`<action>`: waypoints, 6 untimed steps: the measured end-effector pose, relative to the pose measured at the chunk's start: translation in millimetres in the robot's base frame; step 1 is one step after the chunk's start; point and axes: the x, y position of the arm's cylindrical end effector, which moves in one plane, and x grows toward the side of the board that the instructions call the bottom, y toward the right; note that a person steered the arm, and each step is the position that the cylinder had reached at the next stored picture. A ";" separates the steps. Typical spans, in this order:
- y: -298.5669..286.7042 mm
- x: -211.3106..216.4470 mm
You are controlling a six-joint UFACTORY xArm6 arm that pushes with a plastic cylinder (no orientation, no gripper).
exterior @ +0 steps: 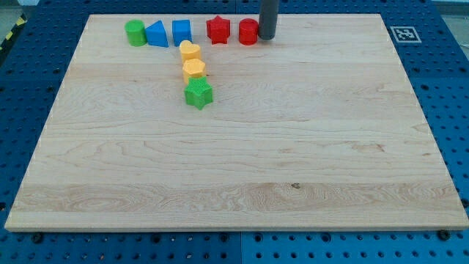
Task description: Move your arm towards the green circle
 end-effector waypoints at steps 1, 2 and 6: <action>25.6 -30.5; 17.5 -59.7; -249.8 -59.0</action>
